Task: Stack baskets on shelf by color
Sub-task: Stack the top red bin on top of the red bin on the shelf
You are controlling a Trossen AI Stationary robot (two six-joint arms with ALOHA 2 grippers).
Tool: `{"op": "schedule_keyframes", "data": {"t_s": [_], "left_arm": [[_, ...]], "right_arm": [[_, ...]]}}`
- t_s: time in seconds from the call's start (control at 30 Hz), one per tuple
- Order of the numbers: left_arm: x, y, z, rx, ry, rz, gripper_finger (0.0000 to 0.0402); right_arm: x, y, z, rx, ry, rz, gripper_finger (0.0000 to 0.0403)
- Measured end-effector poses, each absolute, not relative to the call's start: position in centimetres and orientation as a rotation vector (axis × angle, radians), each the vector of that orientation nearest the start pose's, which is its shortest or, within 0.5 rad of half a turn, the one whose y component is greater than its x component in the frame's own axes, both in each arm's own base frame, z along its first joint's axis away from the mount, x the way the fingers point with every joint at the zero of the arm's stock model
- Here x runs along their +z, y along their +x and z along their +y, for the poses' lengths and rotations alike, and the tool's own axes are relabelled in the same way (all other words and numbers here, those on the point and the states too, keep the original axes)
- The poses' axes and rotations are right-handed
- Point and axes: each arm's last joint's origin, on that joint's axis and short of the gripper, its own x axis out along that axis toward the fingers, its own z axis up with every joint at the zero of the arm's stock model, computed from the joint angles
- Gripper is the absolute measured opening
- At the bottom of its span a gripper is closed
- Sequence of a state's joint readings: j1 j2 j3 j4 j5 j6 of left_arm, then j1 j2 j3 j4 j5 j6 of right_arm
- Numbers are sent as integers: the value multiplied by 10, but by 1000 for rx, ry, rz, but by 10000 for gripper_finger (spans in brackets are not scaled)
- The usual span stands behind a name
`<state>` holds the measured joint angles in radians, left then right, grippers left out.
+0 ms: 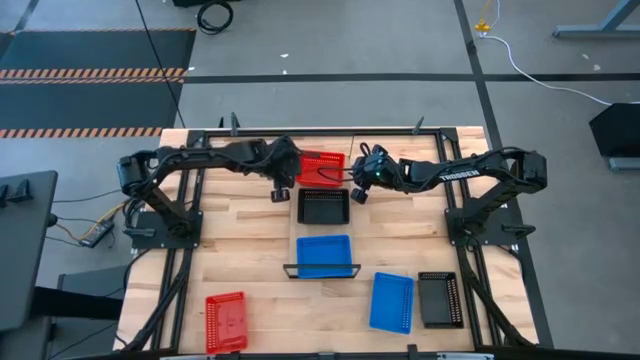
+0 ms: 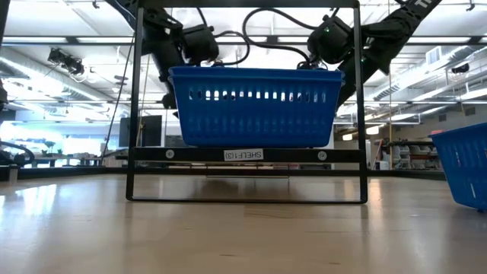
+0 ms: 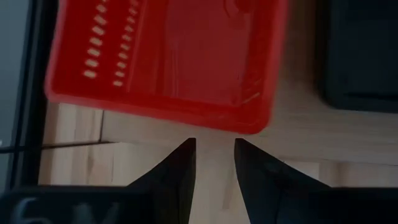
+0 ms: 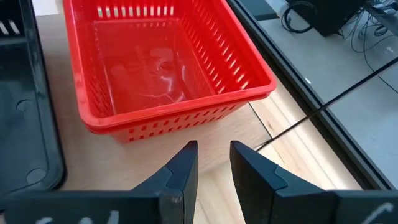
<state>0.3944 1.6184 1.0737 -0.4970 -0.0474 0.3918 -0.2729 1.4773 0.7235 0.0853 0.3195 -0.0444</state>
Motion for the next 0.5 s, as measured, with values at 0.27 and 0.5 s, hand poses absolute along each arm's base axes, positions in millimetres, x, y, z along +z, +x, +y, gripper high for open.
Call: {"op": "schedule_keyframes", "data": {"t_s": [0.27, 0.5], "left_arm": [[210, 301, 120, 178, 193, 1065, 117], [210, 302, 119, 170, 207, 1061, 117]], "right_arm": [[183, 277, -87, -554, -57, 691, 100], [183, 276, -87, -554, -57, 693, 100]]}}
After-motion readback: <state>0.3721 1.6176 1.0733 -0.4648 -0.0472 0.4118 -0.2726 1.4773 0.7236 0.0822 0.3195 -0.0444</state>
